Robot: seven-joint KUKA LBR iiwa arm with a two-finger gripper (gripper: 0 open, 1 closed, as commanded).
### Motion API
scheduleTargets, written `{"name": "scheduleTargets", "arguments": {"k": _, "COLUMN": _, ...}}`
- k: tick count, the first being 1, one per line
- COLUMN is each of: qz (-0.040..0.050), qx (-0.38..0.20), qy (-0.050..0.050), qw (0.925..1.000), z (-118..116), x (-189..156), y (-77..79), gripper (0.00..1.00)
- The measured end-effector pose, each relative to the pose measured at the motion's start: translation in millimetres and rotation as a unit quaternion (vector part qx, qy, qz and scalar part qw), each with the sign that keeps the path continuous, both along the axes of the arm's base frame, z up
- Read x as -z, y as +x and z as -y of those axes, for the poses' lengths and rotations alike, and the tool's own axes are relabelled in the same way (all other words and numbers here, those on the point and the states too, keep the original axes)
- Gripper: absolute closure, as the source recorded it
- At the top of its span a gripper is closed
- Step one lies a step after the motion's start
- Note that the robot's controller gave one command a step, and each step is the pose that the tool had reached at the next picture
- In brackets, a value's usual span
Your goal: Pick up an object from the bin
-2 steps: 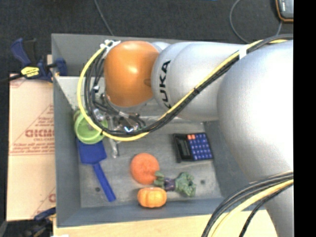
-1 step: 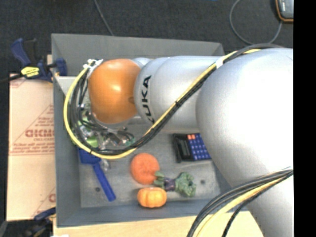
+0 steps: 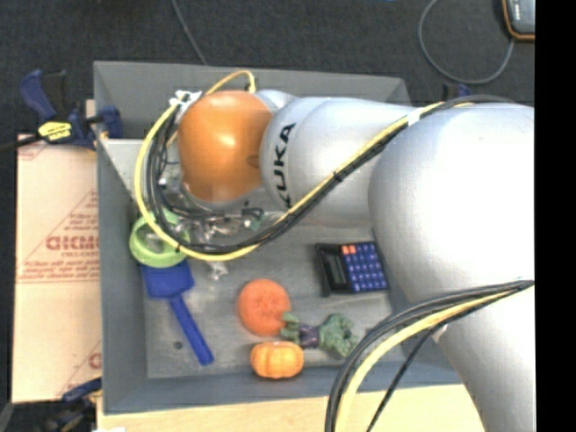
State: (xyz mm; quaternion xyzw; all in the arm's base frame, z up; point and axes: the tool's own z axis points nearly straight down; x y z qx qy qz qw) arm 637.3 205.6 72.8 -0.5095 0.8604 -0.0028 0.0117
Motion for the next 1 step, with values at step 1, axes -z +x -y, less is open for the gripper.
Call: {"name": "scheduleTargets", "arguments": {"k": 1, "qz": -0.0051, "qx": 0.082, "qy": 0.001, "qw": 0.9966, "z": -26.7, "x": 0.5, "y": -30.5, "gripper": 1.0}}
